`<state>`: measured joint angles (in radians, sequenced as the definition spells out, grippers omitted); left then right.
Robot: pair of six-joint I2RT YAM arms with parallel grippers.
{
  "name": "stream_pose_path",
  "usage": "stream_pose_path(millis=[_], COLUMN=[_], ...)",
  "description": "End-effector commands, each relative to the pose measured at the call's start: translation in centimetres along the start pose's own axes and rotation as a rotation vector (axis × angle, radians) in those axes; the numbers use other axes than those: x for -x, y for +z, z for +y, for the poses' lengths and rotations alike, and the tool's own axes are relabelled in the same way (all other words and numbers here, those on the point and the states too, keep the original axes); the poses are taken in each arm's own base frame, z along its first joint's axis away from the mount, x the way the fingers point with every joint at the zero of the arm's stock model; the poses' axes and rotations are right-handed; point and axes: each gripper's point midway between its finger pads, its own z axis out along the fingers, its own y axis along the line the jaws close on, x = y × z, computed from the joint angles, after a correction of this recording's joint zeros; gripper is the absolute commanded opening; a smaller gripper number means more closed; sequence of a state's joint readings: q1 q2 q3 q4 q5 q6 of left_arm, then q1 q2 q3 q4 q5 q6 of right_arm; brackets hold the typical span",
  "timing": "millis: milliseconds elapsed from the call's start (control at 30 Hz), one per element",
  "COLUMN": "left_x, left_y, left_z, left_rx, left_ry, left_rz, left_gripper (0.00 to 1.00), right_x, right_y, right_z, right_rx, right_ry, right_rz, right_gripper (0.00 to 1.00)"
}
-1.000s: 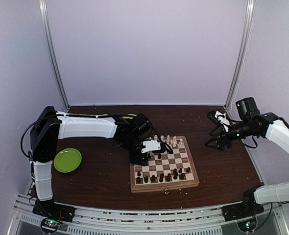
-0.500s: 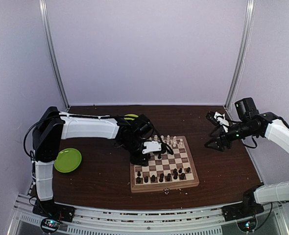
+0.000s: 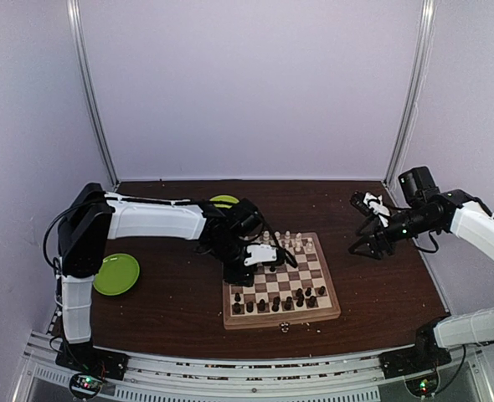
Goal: Set up the chess pieces on the board
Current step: Pick up the pawn from the chessboard.
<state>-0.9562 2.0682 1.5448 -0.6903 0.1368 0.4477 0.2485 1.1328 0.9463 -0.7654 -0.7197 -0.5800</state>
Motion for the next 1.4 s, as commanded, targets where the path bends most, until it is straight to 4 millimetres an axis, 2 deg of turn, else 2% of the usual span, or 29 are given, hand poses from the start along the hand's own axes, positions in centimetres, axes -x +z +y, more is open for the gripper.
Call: stream_pose_path(millis=[0,167,267,367,467,567,667,800,1100,1367], left_x=[2.4,4.0,4.0,3.2,1.4,1.2,0.9,0.9,-0.4,-0.4], left_y=[-2.1,-5.2,-6.8,-8.1,-9.7,-10.2,-9.0,-7.3,-5.2,-2.9], left_z=[-0.7,-0.9,0.2,3.1,5.7,5.4,4.4,3.4,3.5,3.0], left_rx=[-0.013,0.008,0.093,0.254,0.428,0.413,0.348,0.329,0.352,0.305], left_ry=[0.034,-0.004,-0.092,-0.282,-0.566,-0.768,-0.897,-0.937,-1.027,-1.044], left_rz=[-0.094,-0.199,-0.230,-0.216,-0.225,-0.333,-0.349,-0.321,-0.239,-0.201], left_gripper=[0.40,0.40,0.40,0.41,0.44,0.47,0.47,0.45,0.42,0.40], right_x=[0.9,0.8,0.8,0.8,0.8,0.8,0.8,0.8,0.8,0.6], right_y=[-0.3,-0.2,-0.2,-0.2,-0.1,0.0,0.1,0.1,0.0,0.2], right_z=[0.3,0.3,0.4,0.3,0.4,0.5,0.6,0.6,0.6,0.7], right_rx=[0.012,0.016,0.018,0.018,0.022,0.025,0.029,0.032,0.024,0.026], right_ry=[-0.024,-0.026,-0.027,-0.026,-0.025,-0.027,-0.028,-0.030,-0.033,-0.038], right_rz=[-0.008,-0.004,-0.003,-0.001,0.000,0.002,0.005,0.005,0.007,0.013], right_gripper=[0.67,0.66,0.65,0.65,0.65,0.65,0.65,0.65,0.64,0.64])
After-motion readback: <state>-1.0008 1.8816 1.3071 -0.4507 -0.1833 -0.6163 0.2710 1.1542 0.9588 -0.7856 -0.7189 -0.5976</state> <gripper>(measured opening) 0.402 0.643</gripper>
